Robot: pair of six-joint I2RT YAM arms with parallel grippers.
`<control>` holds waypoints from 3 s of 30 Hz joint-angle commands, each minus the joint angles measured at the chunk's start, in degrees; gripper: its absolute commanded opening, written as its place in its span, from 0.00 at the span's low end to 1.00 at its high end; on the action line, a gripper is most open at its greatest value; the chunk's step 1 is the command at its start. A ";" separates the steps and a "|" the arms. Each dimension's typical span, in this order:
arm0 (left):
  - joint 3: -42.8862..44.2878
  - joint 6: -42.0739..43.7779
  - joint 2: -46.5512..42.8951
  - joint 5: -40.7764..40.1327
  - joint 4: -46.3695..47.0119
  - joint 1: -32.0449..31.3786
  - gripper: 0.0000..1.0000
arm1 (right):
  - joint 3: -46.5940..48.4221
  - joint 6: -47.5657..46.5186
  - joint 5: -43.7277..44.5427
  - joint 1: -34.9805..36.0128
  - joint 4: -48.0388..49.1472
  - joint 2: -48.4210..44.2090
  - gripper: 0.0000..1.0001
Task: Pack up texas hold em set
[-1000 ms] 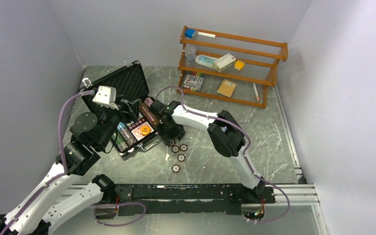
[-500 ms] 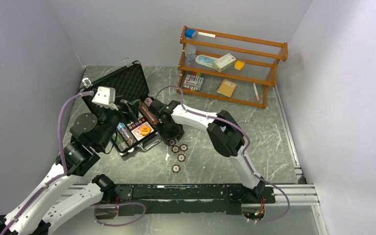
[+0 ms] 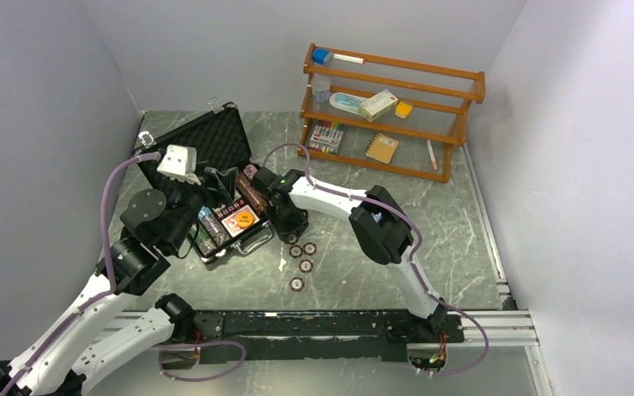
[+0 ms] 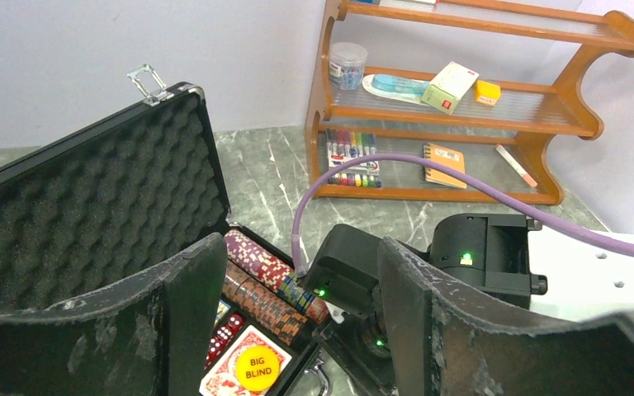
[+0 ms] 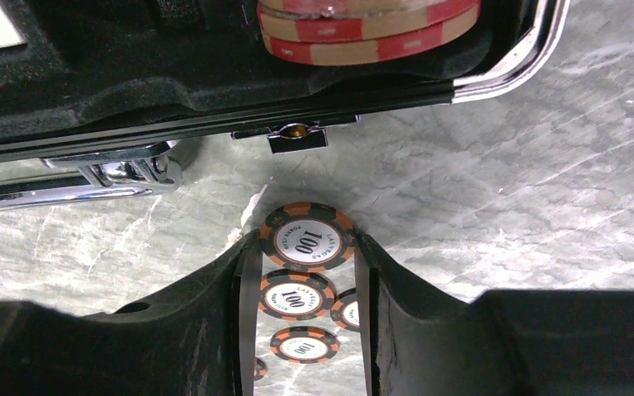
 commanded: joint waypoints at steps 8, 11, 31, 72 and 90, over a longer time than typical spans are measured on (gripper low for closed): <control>-0.39 -0.49 0.72 -1.17 0.30 0.27 0.72 | -0.86 1.07 1.61 0.22 0.52 -2.15 0.44; -0.32 -0.52 0.83 -1.13 0.19 0.27 0.72 | -1.52 0.57 0.38 0.20 -0.17 -3.36 0.45; -0.48 -0.61 1.43 -1.05 0.35 0.27 0.72 | -7.01 0.00 -2.66 1.66 -0.15 -7.93 0.46; -0.52 -0.61 2.41 -0.94 0.53 0.27 0.72 | -21.10 2.12 0.99 0.53 5.09 -17.81 0.58; -0.50 -0.32 3.10 -1.42 0.38 0.27 0.72 | -23.02 2.40 2.53 -0.16 8.02 -15.05 0.49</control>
